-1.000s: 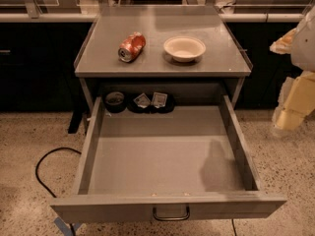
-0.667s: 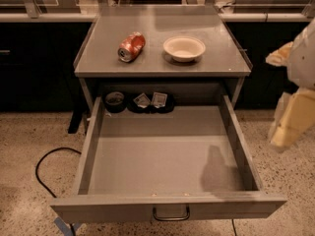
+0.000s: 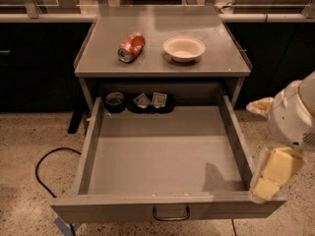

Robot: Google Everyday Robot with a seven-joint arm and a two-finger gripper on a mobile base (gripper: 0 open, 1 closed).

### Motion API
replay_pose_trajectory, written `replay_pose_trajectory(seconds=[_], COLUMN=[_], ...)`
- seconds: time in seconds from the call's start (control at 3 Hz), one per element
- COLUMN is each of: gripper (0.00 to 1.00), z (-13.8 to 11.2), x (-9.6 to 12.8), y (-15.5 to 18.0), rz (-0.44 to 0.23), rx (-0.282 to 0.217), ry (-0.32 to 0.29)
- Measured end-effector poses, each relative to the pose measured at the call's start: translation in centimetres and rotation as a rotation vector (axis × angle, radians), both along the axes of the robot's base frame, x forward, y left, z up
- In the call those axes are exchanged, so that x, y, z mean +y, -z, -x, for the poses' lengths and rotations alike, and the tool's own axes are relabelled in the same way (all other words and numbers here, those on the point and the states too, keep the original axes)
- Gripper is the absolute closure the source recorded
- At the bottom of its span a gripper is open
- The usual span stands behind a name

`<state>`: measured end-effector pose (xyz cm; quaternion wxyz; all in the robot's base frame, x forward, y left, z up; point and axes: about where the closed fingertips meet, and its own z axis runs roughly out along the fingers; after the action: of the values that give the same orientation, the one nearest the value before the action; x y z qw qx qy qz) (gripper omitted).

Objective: Close top drawer

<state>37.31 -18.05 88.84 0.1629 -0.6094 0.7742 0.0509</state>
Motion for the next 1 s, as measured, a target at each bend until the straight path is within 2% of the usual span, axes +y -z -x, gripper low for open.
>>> replay_pose_trajectory(seconds=[0.33,0.67,1.0], gripper=[0.00,0.00,0.00], z=[2.3,4.3,4.3], x=[0.9,2.3,2.3], y=[3.1,4.3,4.3], rz=[-0.080,-0.122,-0.122], rx=[0.065,0.094,0.094], ry=[-0.020,-0.075,-0.075])
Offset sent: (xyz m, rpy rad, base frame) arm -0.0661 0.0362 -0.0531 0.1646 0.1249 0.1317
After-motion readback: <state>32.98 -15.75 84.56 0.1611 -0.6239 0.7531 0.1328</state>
